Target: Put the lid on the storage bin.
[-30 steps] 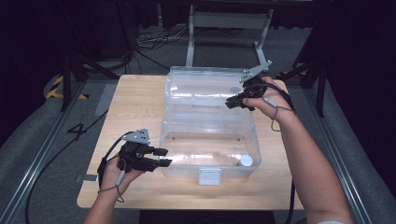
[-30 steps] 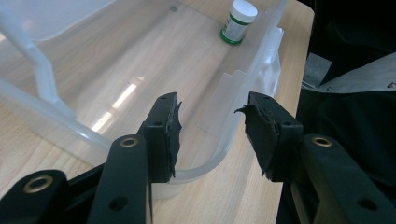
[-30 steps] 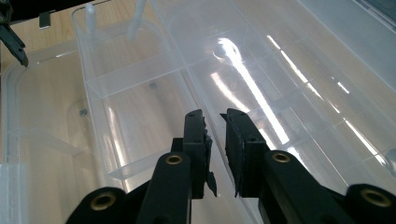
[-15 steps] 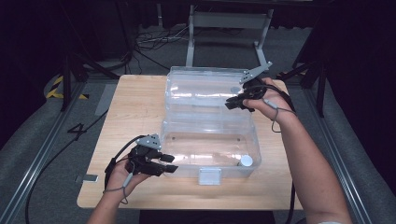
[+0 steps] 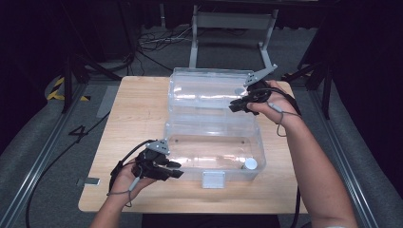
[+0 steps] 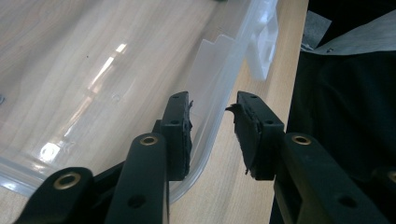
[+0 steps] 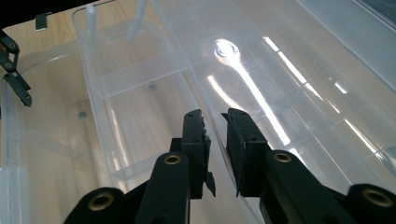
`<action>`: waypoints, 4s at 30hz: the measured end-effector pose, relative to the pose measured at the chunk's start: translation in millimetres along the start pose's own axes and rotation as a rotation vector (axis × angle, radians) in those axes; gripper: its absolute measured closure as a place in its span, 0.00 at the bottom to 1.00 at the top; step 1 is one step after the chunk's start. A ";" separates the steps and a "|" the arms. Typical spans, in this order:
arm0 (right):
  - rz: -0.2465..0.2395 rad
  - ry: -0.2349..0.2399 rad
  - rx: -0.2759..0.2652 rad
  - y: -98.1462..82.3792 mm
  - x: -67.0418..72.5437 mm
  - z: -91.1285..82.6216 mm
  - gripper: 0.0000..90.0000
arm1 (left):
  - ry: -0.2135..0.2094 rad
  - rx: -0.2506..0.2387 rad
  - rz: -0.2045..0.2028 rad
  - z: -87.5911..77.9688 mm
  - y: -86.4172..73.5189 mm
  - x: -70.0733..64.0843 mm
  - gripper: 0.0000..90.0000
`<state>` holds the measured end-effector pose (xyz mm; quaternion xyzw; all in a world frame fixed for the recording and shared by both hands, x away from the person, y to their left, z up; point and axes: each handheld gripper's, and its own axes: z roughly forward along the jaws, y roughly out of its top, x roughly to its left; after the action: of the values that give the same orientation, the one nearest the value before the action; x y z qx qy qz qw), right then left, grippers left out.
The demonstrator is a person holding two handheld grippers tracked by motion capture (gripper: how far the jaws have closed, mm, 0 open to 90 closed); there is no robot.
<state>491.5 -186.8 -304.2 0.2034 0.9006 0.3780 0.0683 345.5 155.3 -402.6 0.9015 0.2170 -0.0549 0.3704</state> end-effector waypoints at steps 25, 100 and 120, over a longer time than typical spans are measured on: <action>-0.054 -0.009 -0.001 -2.1 19.7 -9.9 0.86 | 0.014 0.016 0.015 4.8 1.3 -1.0 0.81; -0.162 0.005 -0.001 -24.0 74.7 -29.0 0.85 | 0.010 0.036 -0.007 12.9 3.4 0.3 0.81; -0.173 0.025 -0.006 -32.4 82.8 -30.4 0.86 | 0.008 0.038 -0.007 13.1 3.4 0.5 0.81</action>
<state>397.7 -192.5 -303.1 0.1201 0.9144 0.3761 0.0899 348.2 144.3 -409.9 0.9078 0.2206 -0.0569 0.3523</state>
